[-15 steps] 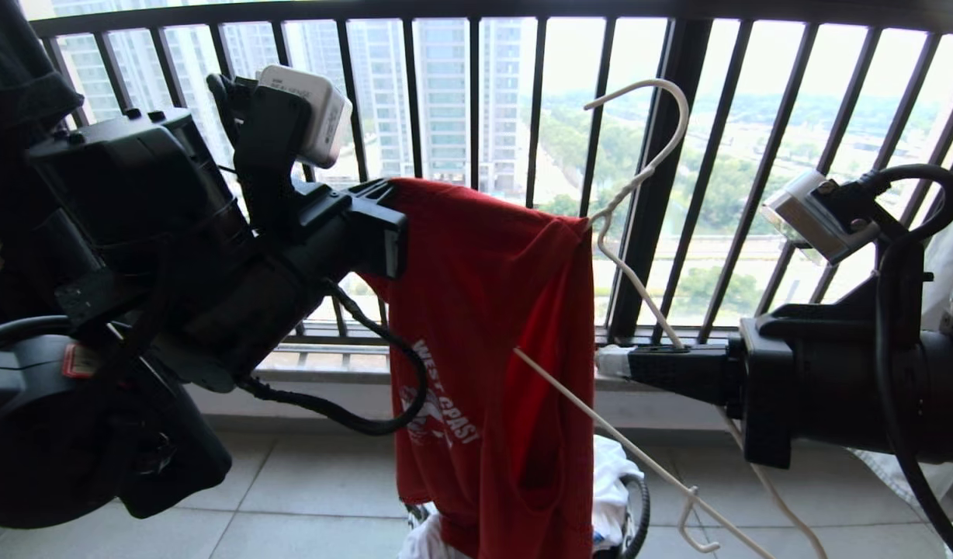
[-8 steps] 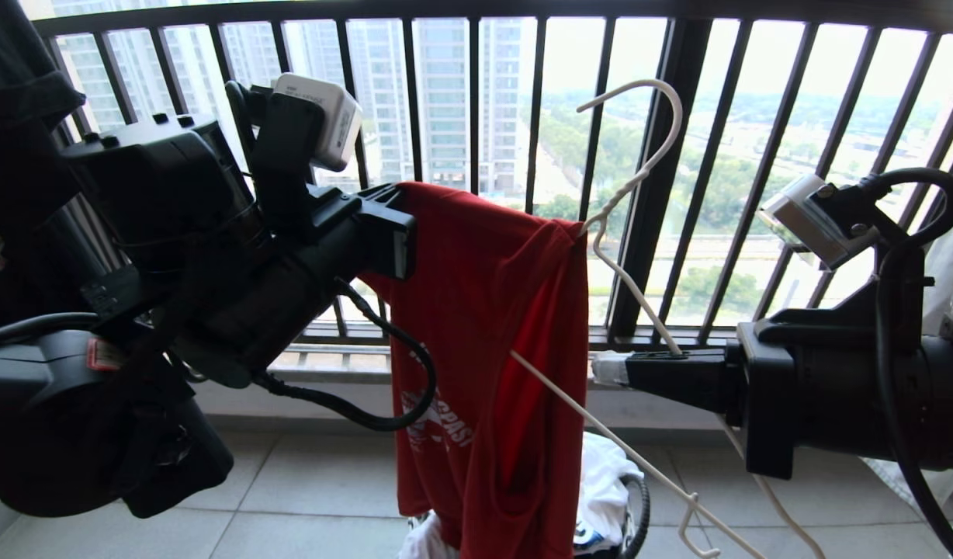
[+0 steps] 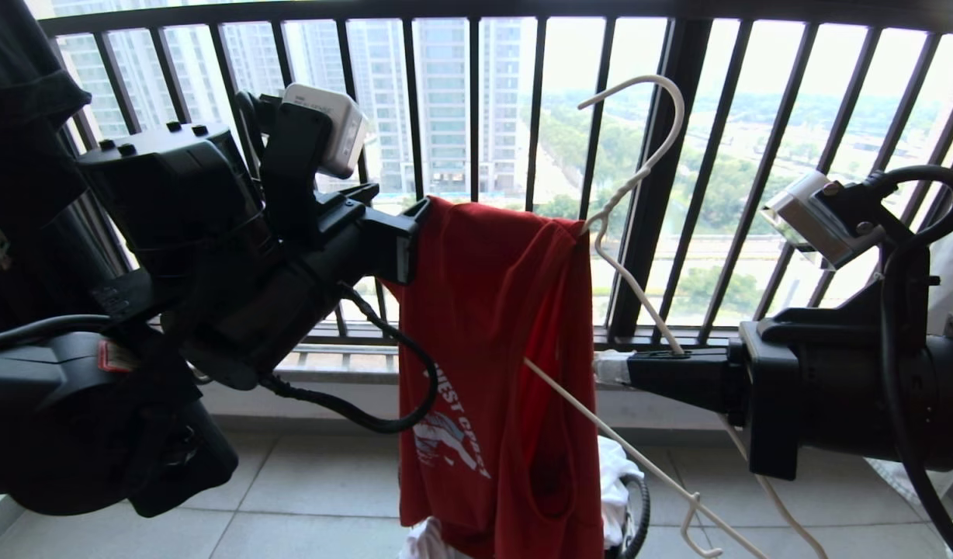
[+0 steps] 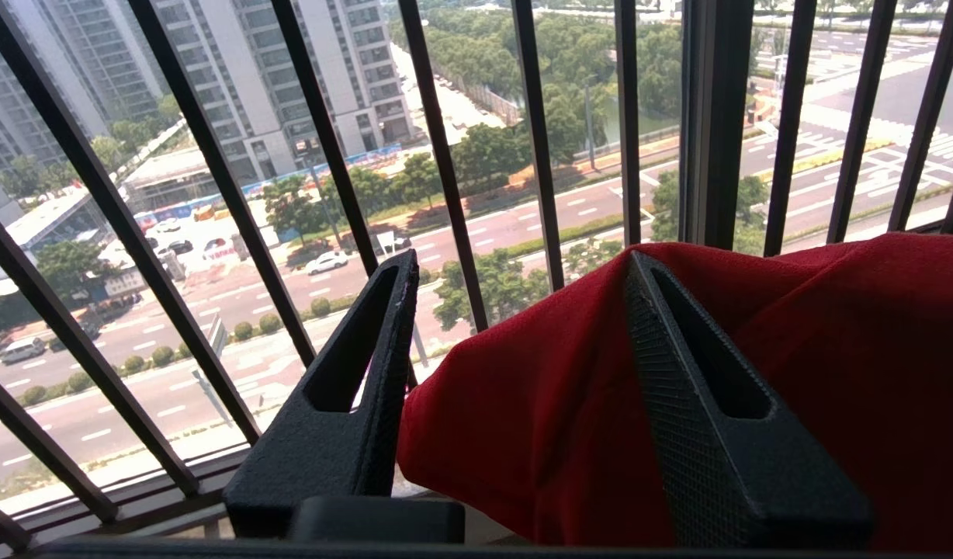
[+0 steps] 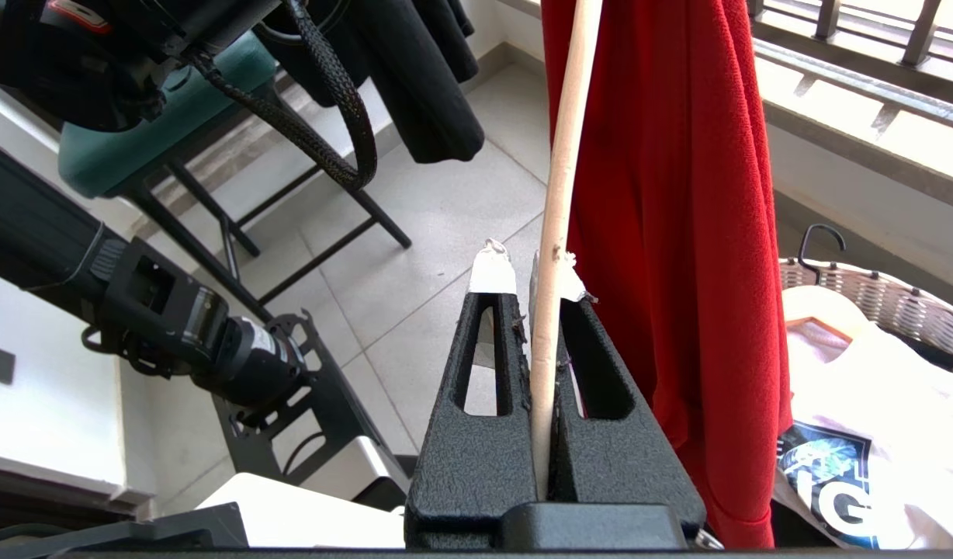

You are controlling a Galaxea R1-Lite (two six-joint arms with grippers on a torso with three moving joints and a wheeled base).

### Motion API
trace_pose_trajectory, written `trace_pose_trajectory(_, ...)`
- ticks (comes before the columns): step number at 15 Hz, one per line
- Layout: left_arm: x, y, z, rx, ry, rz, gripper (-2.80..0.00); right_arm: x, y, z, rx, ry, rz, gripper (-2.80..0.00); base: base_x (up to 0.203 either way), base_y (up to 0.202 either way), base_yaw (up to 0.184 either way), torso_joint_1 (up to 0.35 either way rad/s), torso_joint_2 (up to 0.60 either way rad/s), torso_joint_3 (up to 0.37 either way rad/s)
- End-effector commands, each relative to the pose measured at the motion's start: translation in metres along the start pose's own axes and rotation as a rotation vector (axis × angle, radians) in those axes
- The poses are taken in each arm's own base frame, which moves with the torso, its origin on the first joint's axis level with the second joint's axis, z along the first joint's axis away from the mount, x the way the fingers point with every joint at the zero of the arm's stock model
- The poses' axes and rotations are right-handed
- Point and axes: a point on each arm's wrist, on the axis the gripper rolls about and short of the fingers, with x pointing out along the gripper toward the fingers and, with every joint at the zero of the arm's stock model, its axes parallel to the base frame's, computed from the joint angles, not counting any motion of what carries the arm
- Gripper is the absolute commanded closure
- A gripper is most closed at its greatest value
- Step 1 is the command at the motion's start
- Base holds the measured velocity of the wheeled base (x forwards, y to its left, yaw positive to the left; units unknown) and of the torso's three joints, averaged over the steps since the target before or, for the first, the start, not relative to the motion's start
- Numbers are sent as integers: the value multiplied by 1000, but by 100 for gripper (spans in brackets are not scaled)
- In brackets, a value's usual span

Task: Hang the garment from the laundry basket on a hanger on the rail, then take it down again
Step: Hang the clothes on the clothes rack

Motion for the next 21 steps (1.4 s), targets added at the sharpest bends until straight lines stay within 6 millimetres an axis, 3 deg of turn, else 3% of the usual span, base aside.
trace_pose_trajectory(1, -6, 3, 5, 5, 10, -1, -280, 0, 0, 1, 0, -3, 2, 0, 0, 0, 0, 0, 0, 0)
trace_pose_trajectory(6, -49, 20, 25, 53, 199, -53, -280, -4, 2, 3, -5, -19, 2, 0, 0, 0, 0, 0, 0, 0)
trace_pose_trajectory(9, -55, 33, 57, 39, 146, -25, -280, -7, 3, 4, -8, -27, 4, 0, 0, 0, 0, 0, 0, 0)
trace_pose_trajectory(13, -69, 49, 107, 18, 210, -46, -280, -10, 5, 6, -12, -38, 8, 0, 0, 0, 0, 0, 0, 0)
trace_pose_trajectory(15, -74, 53, 121, 17, 268, -100, -280, -12, 6, 7, -14, -45, 8, 0, 0, 0, 0, 0, 0, 0)
trace_pose_trajectory(16, -76, 53, 124, 21, 305, -134, 0, -12, 6, 7, -15, -47, 9, 0, 0, 0, 0, 0, 0, 0)
trace_pose_trajectory(21, -73, 53, 140, 7, 387, -328, 0, -6, 5, 10, -16, -41, 17, 0, 0, 0, 0, 0, 0, 0)
